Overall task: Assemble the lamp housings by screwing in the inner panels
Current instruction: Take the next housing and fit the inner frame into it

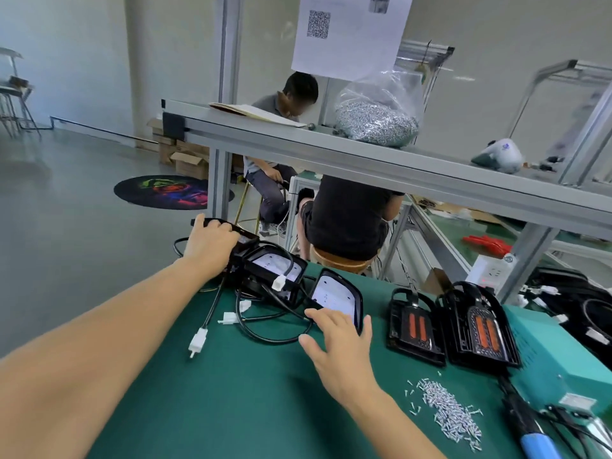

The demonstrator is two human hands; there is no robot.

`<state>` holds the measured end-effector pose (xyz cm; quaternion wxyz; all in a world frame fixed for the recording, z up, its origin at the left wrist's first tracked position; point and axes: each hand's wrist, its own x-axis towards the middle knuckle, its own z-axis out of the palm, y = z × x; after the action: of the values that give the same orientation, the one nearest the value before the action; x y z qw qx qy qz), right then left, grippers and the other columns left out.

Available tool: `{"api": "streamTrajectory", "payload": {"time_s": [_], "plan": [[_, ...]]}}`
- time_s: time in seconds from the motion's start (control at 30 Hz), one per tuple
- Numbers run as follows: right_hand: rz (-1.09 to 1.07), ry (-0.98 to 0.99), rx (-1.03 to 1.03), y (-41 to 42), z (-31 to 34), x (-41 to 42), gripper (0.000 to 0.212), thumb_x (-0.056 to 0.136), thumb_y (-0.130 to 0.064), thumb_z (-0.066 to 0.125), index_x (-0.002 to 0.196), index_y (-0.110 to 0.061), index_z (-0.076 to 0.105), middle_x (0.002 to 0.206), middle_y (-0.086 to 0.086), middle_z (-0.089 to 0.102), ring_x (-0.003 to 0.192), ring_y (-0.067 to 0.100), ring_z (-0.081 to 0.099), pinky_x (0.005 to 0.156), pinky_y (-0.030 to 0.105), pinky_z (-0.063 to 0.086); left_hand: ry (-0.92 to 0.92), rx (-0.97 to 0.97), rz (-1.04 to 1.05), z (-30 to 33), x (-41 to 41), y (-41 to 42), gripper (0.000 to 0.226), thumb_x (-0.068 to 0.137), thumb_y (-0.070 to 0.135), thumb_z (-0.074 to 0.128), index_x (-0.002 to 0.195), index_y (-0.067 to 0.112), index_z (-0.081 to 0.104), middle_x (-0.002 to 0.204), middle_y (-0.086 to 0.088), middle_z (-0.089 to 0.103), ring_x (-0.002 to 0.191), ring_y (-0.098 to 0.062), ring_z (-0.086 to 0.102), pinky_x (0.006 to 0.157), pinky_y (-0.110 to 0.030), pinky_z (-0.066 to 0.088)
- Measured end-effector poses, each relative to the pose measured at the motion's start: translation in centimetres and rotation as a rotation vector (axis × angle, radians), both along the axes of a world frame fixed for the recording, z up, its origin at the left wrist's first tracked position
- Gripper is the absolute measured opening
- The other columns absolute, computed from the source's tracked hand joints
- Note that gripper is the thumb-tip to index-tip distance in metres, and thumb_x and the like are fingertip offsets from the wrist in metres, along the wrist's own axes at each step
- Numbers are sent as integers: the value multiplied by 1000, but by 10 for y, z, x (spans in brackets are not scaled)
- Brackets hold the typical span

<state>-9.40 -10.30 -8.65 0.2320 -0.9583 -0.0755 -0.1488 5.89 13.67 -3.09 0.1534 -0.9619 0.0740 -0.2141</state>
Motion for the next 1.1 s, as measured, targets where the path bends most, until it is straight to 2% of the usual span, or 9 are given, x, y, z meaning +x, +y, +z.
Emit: {"api": "streamTrajectory", "payload": {"time_s": [0.13, 0.27, 0.4, 0.47, 0.57, 0.7, 0.8, 0.9, 1.1], "plan": [[4, 63, 32, 2, -4, -2, 37, 100, -41, 45, 137, -36, 48, 138, -20, 41, 135, -2, 27, 110, 35, -26, -24, 110, -55, 4, 10, 3, 34, 86, 11, 55, 117, 23, 59, 118, -1, 56, 114, -22, 51, 106, -38, 26], [-9, 85, 40, -2, -4, -6, 35, 100, -41, 46, 134, -36, 49, 136, -21, 42, 133, -3, 29, 112, 35, -24, -38, 113, -83, 7, 14, 4, 28, 84, 6, 55, 106, 22, 61, 107, 2, 61, 103, -20, 58, 102, -33, 28], [-13, 68, 63, -9, 0, -9, 34, 100, -39, 47, 133, -34, 51, 132, -22, 45, 129, -3, 34, 117, 34, -16, -81, 13, -151, 16, 8, 10, 23, 87, 10, 55, 105, 22, 63, 100, 3, 61, 97, -19, 56, 96, -31, 27], [4, 45, 110, -10, 4, -9, 34, 99, -38, 50, 132, -32, 53, 130, -21, 48, 128, 0, 37, 117, 24, -1, -205, -124, -276, 21, 0, 9, 17, 85, 5, 63, 98, 13, 68, 92, -6, 63, 89, -27, 58, 90, -38, 31], [24, 65, 291, -8, 14, -12, 34, 96, -34, 57, 130, -29, 55, 129, -19, 52, 124, 0, 42, 102, 14, 26, -408, -268, -446, 24, -26, 2, 19, 69, -8, 76, 82, 6, 73, 74, -10, 64, 70, -30, 60, 79, -40, 34], [56, 200, 636, -4, 34, -15, 30, 94, -36, 60, 124, -37, 54, 124, -20, 56, 118, -3, 50, 98, 16, 34, -526, -270, -571, 14, -63, -16, 24, 65, -12, 75, 78, 8, 72, 72, -6, 63, 65, -27, 61, 77, -35, 29], [81, 333, 873, 3, 44, -18, 30, 93, -44, 58, 122, -40, 52, 123, -21, 59, 112, -11, 53, 97, 18, 38, -592, -234, -630, 0, -88, -26, 25, 71, -11, 58, 78, 10, 71, 71, -4, 61, 64, -25, 60, 78, -35, 31], [113, 493, 1073, 18, 48, -14, 26, 92, -49, 54, 113, -33, 55, 121, -6, 63, 112, 7, 61, 97, 27, 46, -584, -207, -692, -15, -109, -35, 31, 79, -3, 43, 75, 13, 70, 72, -1, 60, 67, -23, 61, 75, -33, 34], [30, 666, 1446, 52, 46, 13, 31, 100, -26, 55, 116, 0, 57, 103, 16, 57, 80, 24, 68, 67, 32, 59, -558, -215, -752, -37, -120, -44, 29, 78, -2, 47, 75, 15, 71, 72, 2, 62, 71, -20, 64, 76, -31, 36]]}}
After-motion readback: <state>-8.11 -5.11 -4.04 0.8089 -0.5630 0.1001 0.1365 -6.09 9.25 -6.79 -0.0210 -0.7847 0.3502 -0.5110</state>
